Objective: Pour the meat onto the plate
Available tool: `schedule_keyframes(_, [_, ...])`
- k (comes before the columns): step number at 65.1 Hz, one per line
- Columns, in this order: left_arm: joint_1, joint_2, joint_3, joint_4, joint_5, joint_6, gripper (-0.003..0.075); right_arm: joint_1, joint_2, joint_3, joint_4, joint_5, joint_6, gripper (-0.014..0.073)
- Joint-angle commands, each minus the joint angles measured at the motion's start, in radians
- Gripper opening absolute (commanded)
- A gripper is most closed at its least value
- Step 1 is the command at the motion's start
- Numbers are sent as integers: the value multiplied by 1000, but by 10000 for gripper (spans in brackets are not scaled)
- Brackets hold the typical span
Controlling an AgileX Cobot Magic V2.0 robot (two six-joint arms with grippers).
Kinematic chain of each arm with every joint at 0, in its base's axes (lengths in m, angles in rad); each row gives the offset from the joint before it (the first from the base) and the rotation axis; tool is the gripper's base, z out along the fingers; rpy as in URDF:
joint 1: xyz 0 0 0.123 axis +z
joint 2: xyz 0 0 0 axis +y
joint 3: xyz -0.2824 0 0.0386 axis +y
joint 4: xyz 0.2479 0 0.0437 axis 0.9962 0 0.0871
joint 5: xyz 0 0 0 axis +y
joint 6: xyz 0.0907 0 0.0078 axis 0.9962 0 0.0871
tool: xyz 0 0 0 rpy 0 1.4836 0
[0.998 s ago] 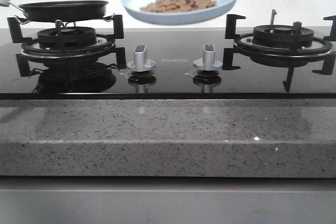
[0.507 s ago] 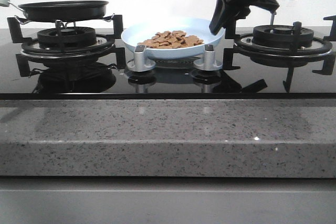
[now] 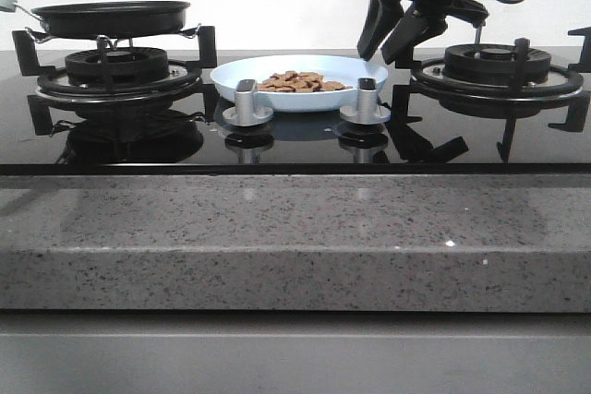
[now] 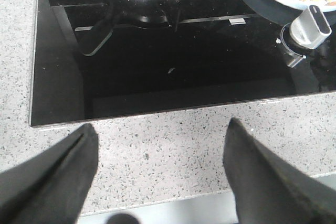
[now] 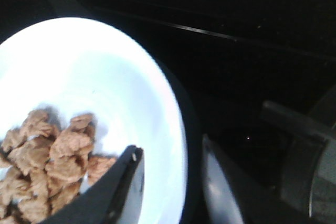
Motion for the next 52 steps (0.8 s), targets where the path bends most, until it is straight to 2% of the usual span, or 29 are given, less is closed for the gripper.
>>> schedule_keyframes(1, [-8,-8,-25,-6,-70,-10,491,-3,-112,-34,22,-15,-6,328])
schedule_keyframes(11, [-8,-8,-25,-6,-70,-10,491,12,-239,46,-14,-40,-22,328])
schedule_keyframes(20, [-8,-8,-25,-6,-70,-10,491,42,-415,228,-16,-103,-73,328])
schedule_keyframes(32, [-8,-8,-25,-6,-70,-10,491,49,-639,489,-22,-159,-77,328])
schedule_keyframes(52, [-8,-8,-25,-6,-66,-10,491,49,-983,837,-26,-170,-77,328])
